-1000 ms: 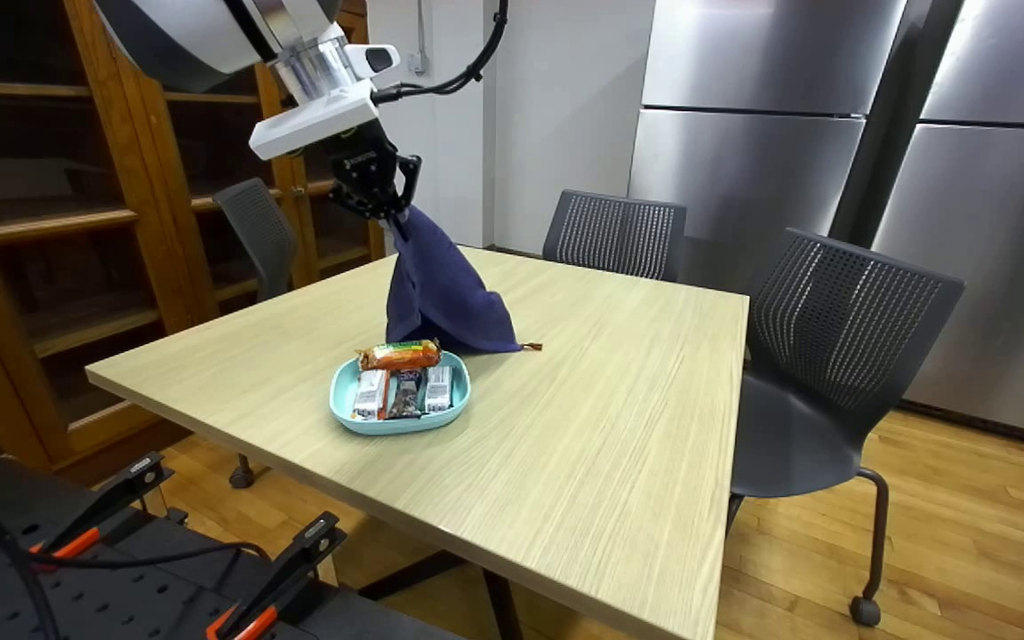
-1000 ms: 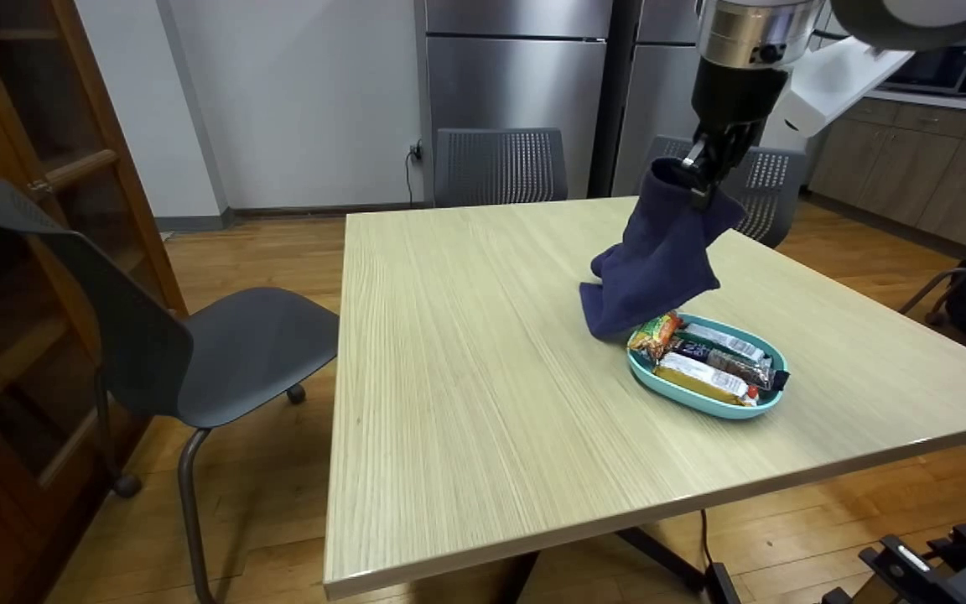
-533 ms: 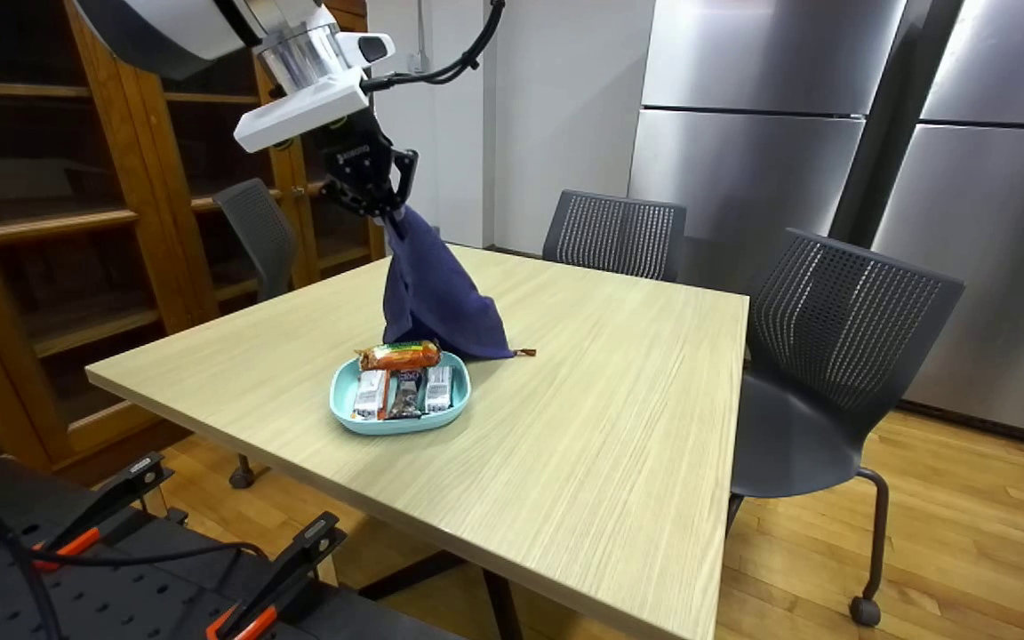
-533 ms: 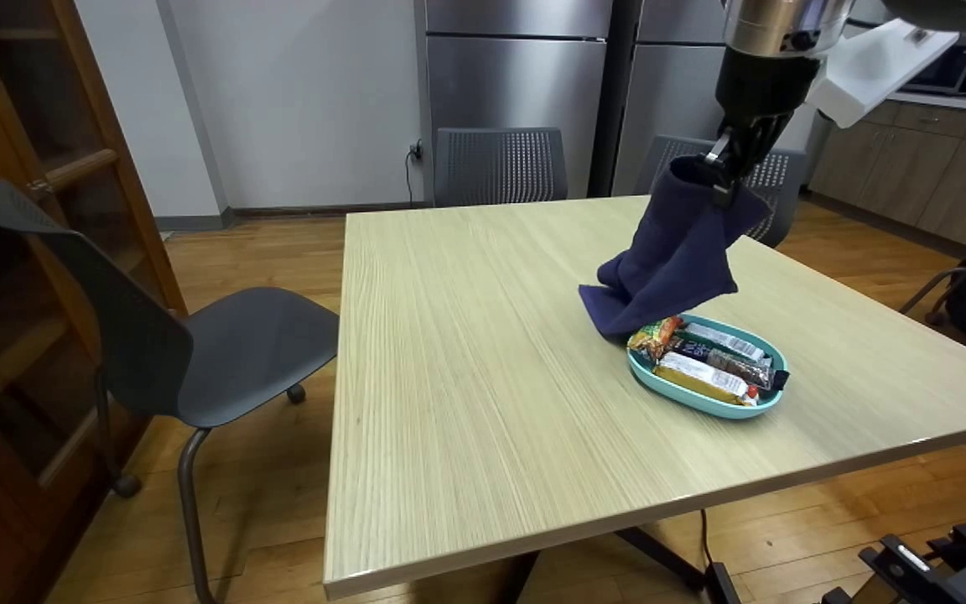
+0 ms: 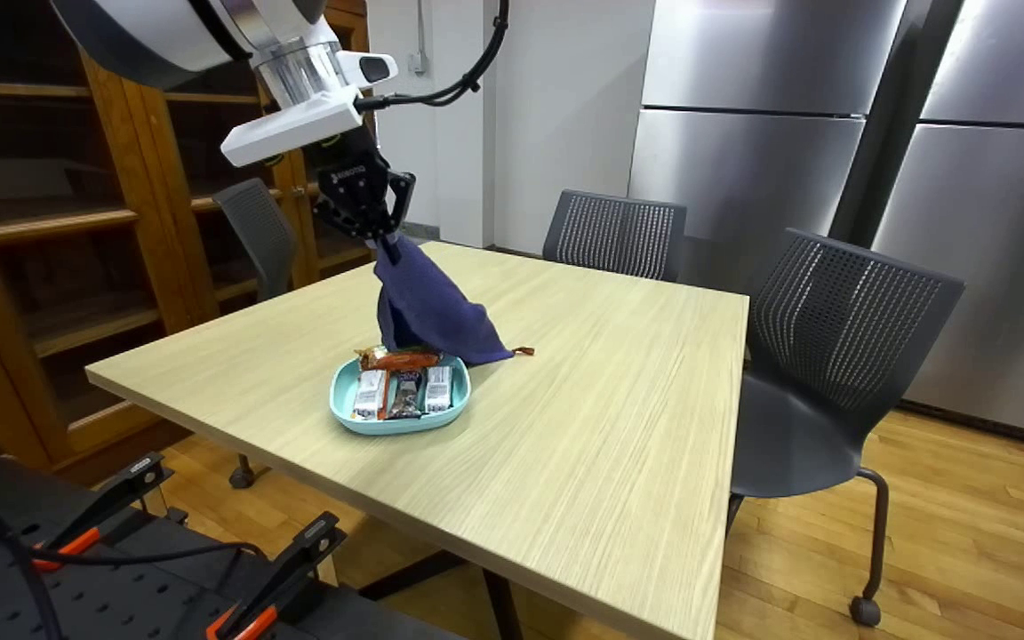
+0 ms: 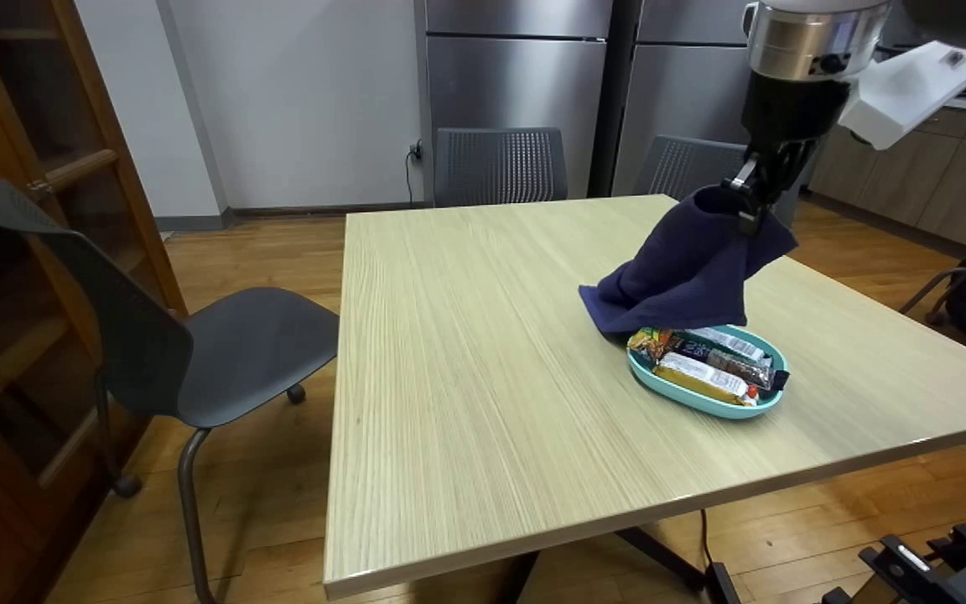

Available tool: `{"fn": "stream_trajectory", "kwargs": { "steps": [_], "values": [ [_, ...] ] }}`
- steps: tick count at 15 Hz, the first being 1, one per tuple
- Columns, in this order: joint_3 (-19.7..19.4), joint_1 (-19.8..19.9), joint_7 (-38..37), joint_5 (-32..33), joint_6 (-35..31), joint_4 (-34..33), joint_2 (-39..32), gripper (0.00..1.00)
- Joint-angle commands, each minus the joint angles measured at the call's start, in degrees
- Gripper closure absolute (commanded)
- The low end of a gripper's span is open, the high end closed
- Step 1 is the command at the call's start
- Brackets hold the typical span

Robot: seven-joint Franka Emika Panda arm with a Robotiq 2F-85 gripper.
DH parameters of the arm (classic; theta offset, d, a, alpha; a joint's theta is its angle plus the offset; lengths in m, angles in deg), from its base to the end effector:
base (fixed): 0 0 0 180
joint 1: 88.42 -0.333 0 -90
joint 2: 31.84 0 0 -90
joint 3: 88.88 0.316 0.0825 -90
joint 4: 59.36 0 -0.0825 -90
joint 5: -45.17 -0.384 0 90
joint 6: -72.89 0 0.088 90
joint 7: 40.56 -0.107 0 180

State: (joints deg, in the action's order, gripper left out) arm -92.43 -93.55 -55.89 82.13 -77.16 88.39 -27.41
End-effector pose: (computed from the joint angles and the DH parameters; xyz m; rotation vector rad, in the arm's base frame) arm 0.4491 0.0264 0.2971 2.7747 0.4269 0.2309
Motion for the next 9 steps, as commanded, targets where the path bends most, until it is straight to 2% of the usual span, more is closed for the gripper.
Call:
{"fn": "stream_trajectory", "kwargs": {
  "steps": [1, 9],
  "values": [
    [2.01, 2.11, 3.18, -2.72, 2.38, 2.68, 3.45, 0.99],
    [1.87, 3.6, 2.18, -2.14, 8.88, 2.53, 2.99, 0.99]
  ]
}}
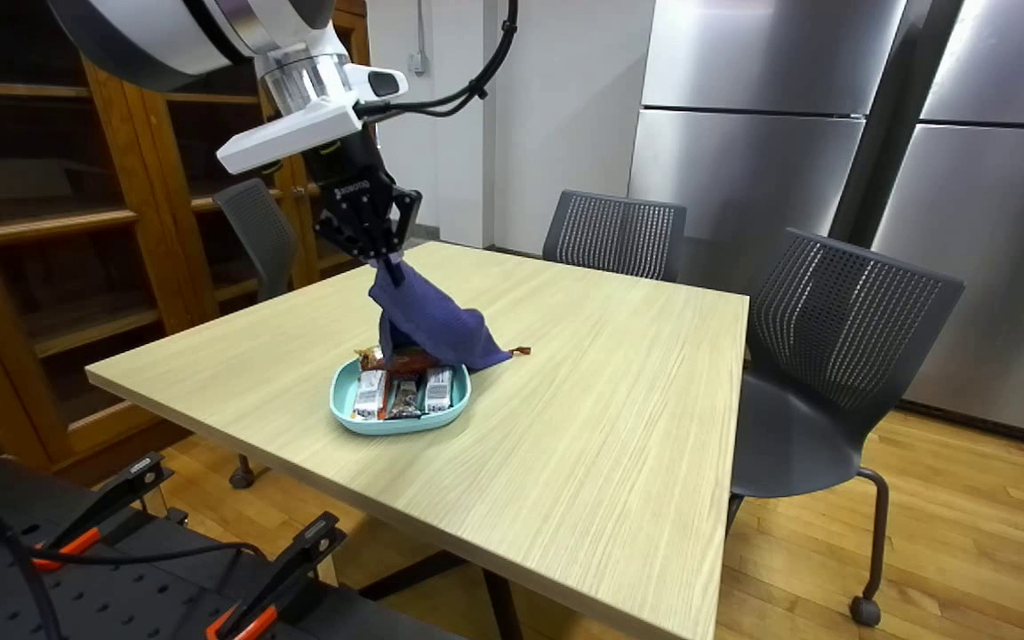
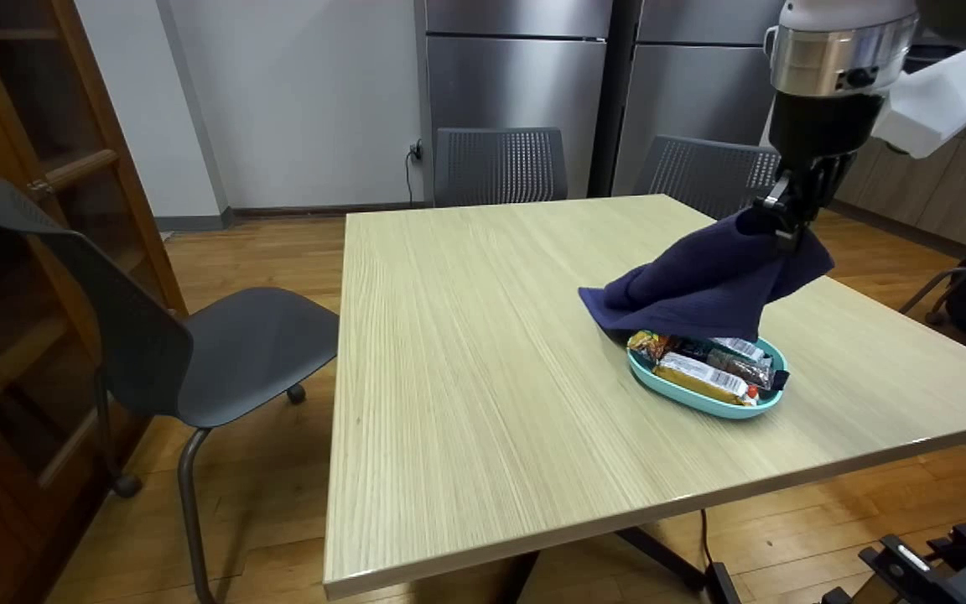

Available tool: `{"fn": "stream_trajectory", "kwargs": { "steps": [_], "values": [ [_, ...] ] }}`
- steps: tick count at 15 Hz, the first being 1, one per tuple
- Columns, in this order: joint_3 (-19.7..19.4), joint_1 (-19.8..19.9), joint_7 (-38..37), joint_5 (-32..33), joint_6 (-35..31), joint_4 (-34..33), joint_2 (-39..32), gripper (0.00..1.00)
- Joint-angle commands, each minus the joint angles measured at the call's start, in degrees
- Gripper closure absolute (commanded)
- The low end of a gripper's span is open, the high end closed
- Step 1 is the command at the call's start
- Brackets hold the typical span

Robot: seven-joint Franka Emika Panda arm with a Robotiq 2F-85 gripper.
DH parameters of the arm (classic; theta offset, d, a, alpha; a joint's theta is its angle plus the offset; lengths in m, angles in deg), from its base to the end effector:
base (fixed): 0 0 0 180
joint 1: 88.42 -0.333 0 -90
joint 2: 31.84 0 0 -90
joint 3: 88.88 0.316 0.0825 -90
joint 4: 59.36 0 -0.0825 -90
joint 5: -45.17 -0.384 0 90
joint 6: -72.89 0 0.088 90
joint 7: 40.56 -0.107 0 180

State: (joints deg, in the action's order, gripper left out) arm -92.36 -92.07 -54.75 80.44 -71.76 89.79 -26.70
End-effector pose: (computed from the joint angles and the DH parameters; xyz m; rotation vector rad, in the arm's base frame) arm 0.4340 0.0073 0.2858 2.7712 0.3634 0.0785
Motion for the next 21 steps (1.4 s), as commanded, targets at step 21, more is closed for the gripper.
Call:
{"fn": "stream_trajectory", "kwargs": {
  "steps": [21],
  "values": [
    [0.53, 2.14, -5.77, 2.49, 15.16, -6.21, -10.74, 0.99]
  ]
}}
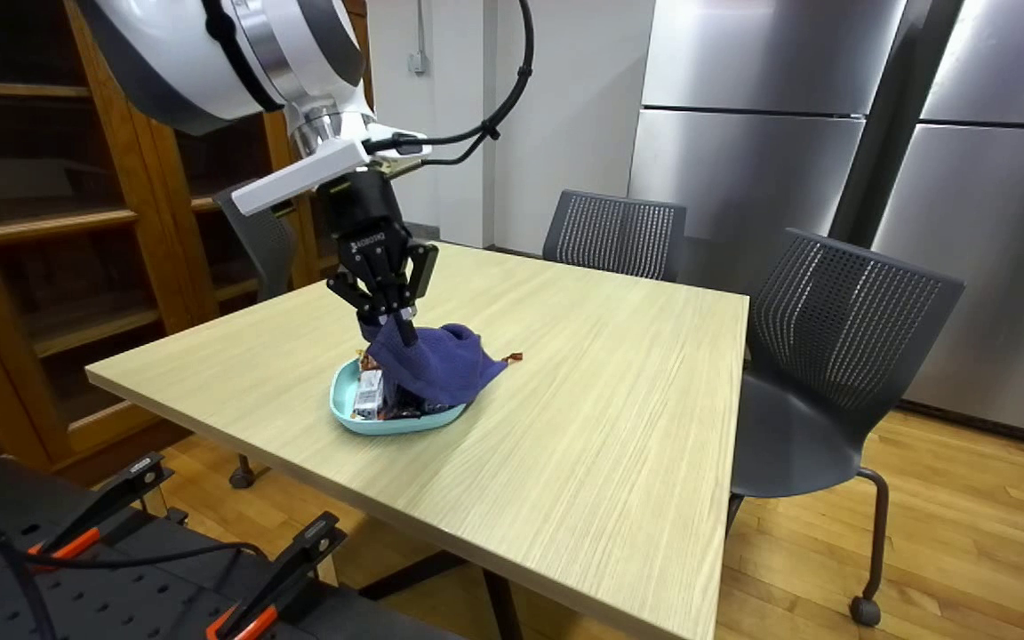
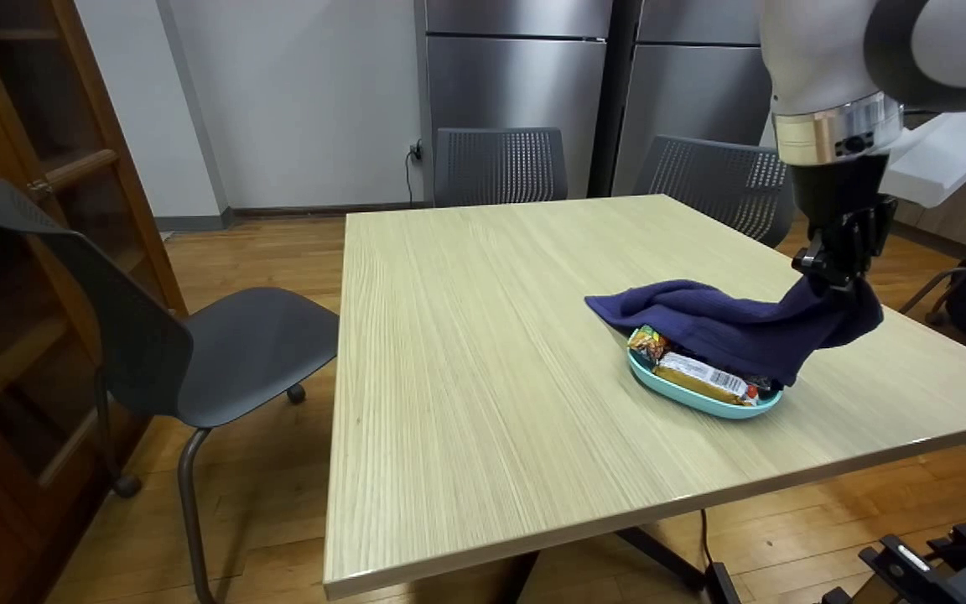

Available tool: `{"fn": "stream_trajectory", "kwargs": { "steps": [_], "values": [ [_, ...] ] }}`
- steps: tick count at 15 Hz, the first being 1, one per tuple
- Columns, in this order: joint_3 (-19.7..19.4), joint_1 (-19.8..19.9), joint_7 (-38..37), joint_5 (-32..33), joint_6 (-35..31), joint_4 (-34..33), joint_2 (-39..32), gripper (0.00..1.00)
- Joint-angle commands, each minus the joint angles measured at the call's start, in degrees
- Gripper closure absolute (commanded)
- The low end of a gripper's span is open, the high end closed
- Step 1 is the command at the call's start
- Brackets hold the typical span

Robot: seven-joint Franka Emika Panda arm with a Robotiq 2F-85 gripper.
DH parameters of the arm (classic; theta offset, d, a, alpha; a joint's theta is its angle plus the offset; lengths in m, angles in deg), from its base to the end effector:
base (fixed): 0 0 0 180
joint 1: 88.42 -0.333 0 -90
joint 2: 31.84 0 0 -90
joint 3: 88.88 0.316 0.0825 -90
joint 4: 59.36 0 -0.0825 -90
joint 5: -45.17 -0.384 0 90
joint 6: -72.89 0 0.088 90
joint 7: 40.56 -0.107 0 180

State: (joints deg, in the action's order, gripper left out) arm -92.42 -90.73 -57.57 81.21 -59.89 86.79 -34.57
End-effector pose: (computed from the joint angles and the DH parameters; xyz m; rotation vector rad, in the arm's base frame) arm 0.4242 -0.0204 0.2333 2.6851 0.2427 -0.2920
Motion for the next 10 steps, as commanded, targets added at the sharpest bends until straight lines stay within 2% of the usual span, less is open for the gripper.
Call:
{"fn": "stream_trajectory", "kwargs": {
  "steps": [1, 10],
  "values": [
    [0.44, 0.66, -3.49, 1.89, 4.11, -3.86, -3.81, 0.99],
    [0.12, -0.59, -2.98, 1.57, 6.31, -6.51, -8.86, 0.99]
  ]
}}
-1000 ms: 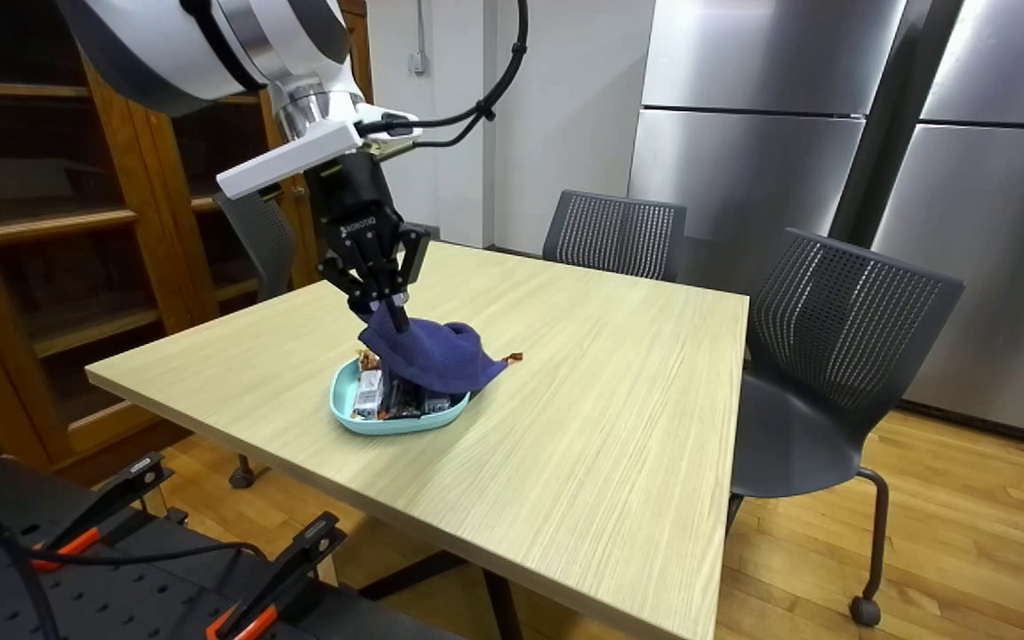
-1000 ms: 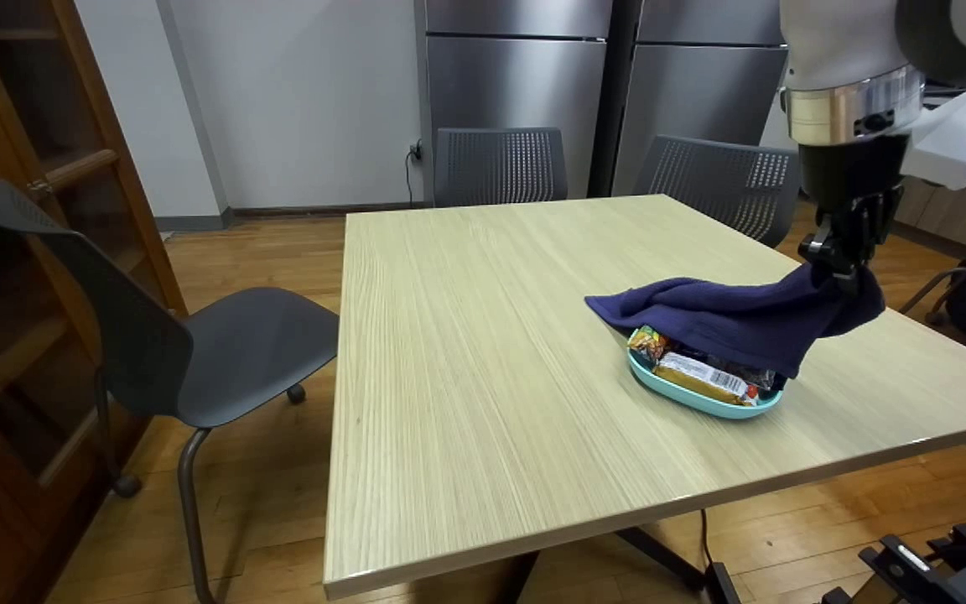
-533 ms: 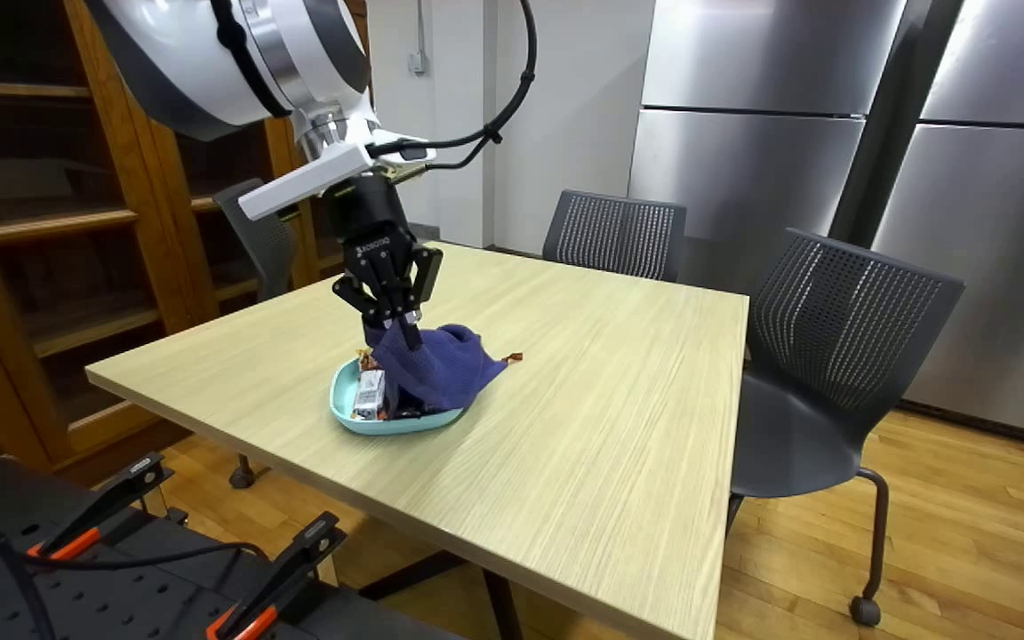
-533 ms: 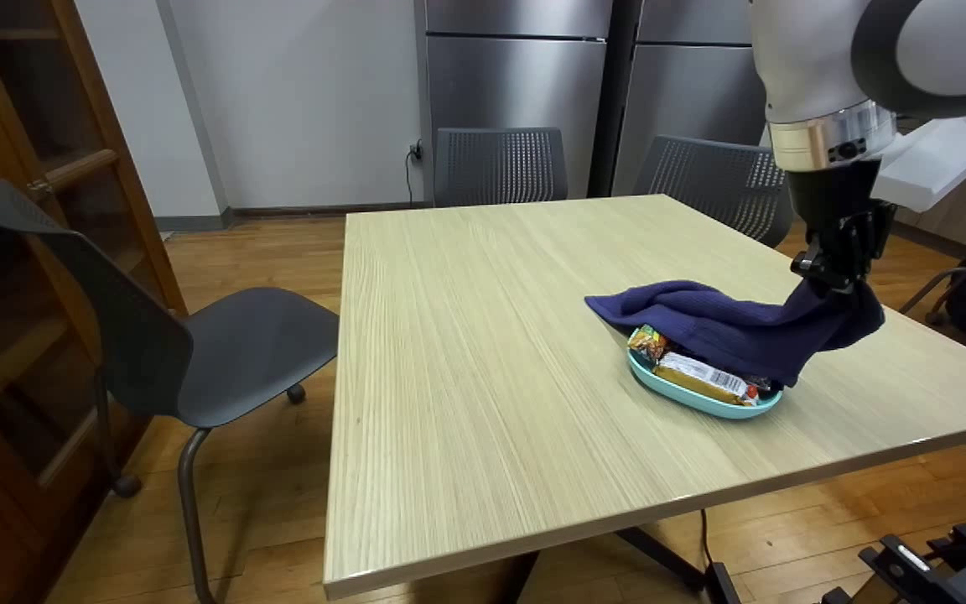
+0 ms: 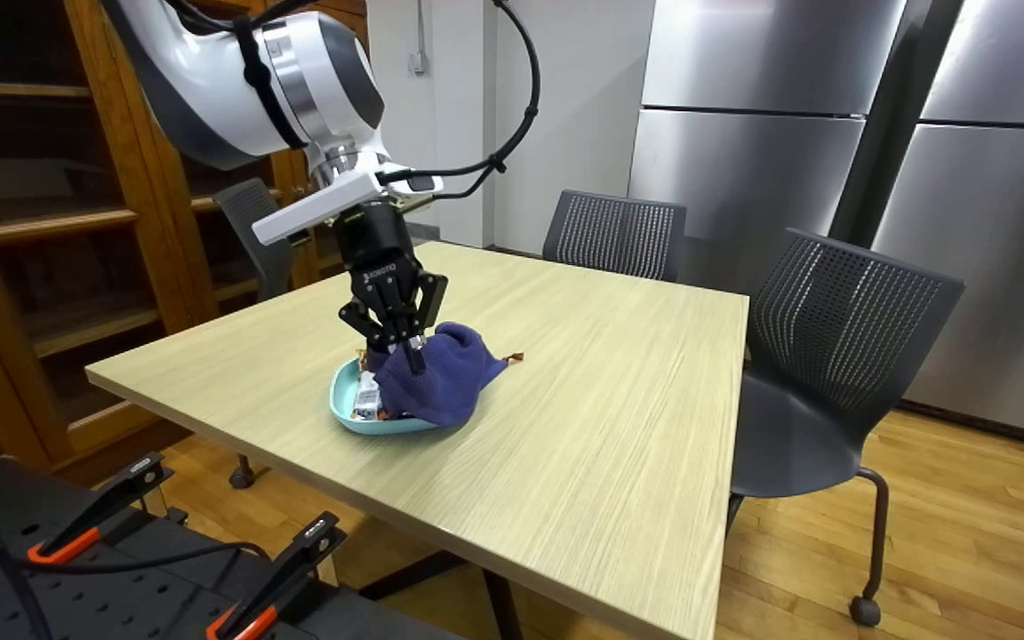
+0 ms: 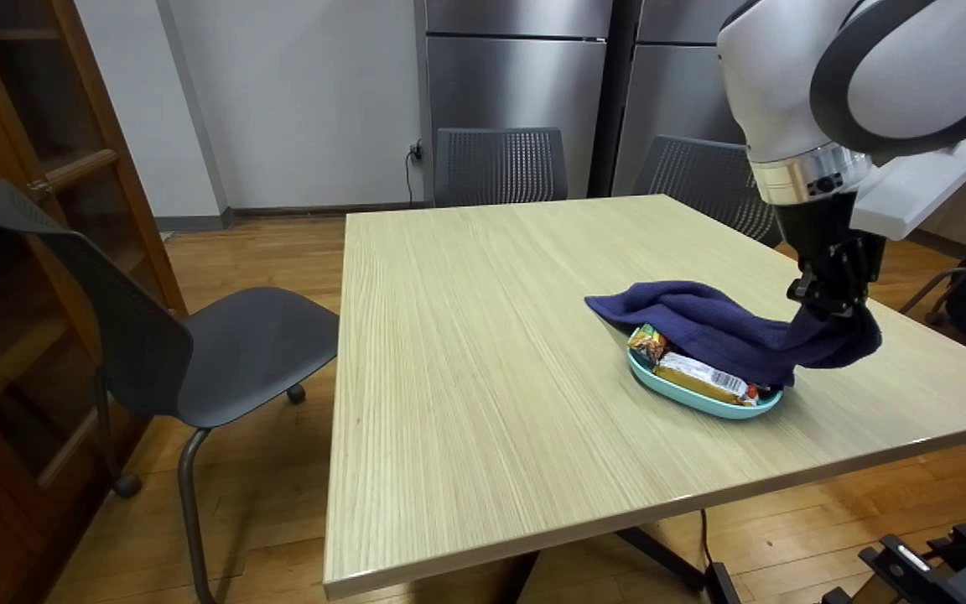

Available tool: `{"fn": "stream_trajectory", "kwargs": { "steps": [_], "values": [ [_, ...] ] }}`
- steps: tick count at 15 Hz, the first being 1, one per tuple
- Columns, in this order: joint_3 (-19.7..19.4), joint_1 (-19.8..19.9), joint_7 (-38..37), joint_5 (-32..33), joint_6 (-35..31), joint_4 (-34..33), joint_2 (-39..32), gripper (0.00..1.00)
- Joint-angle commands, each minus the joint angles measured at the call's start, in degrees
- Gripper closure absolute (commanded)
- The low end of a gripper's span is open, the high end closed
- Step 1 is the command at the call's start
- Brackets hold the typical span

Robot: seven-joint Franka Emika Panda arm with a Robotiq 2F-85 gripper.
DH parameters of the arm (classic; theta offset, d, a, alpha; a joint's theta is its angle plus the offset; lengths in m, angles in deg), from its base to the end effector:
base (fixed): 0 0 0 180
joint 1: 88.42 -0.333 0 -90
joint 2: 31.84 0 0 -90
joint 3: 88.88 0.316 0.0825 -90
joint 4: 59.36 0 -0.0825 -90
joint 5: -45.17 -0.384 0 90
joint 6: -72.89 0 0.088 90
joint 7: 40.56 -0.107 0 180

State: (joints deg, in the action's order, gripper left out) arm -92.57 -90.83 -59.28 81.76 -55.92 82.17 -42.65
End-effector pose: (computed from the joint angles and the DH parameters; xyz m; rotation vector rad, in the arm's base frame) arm 0.4341 -0.0277 0.1958 2.6272 0.2115 -0.4435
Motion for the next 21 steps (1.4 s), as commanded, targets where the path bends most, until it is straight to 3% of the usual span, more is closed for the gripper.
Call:
{"fn": "stream_trajectory", "kwargs": {
  "steps": [1, 3, 9, 12, 21],
  "values": [
    [0.25, -0.5, -1.27, 0.75, 2.25, -1.97, -0.58, 0.73],
    [0.21, -0.3, -1.03, 0.33, 1.36, -2.04, 0.49, 0.67],
    [0.55, 0.38, 0.51, -2.07, -1.54, -3.71, 2.19, 0.19],
    [0.9, 0.64, 1.8, -5.8, -7.06, -4.77, 1.19, 0.01],
    [0.87, -1.16, 4.46, -10.52, -19.36, -9.49, -6.74, 0.0]
  ]
}}
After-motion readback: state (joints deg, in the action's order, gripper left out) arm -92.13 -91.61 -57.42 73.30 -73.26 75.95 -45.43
